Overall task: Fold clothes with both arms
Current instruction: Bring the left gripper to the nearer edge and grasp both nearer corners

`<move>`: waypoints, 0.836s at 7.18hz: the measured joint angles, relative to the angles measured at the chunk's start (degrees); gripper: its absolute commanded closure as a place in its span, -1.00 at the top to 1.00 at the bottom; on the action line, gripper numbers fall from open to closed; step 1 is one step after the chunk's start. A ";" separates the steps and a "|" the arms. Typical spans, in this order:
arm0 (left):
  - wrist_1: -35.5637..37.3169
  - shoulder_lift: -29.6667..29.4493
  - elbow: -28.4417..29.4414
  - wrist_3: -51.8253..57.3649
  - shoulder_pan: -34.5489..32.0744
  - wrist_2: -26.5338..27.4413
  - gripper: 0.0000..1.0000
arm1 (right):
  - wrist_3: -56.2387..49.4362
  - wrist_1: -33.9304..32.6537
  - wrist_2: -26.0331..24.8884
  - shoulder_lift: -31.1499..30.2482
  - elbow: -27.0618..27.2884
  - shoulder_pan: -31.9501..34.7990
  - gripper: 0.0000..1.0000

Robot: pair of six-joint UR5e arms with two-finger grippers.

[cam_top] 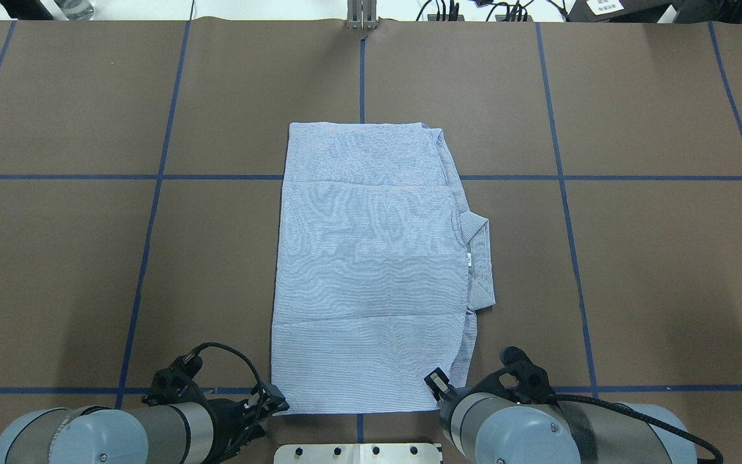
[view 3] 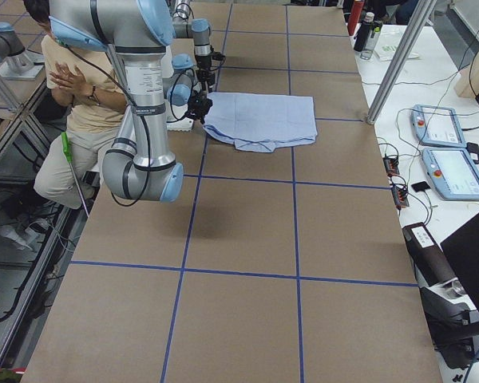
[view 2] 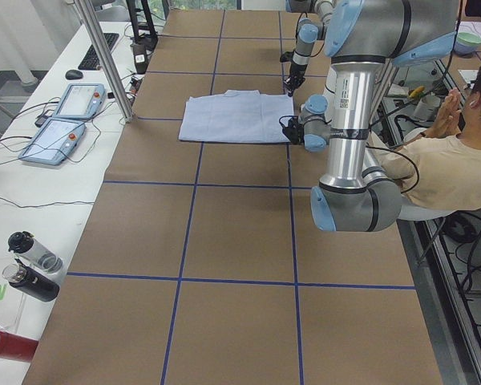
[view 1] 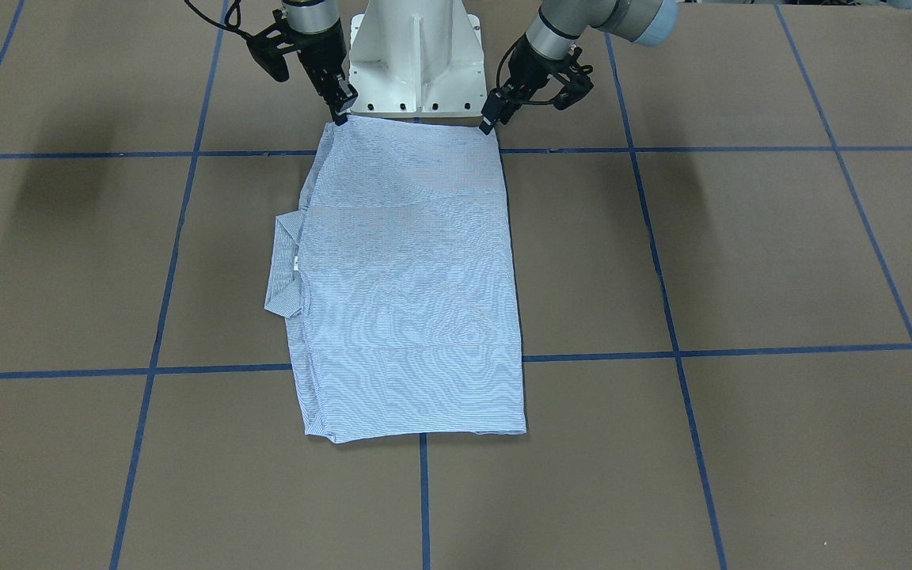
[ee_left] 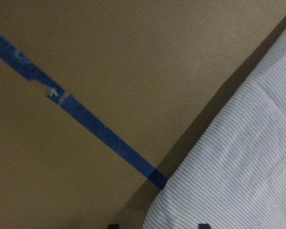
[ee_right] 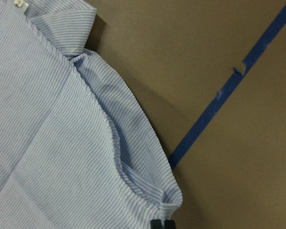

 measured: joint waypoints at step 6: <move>0.00 -1.01 0.38 -0.20 0.16 0.96 -1.00 | 0.00 -0.08 0.00 -0.26 0.07 0.13 -1.00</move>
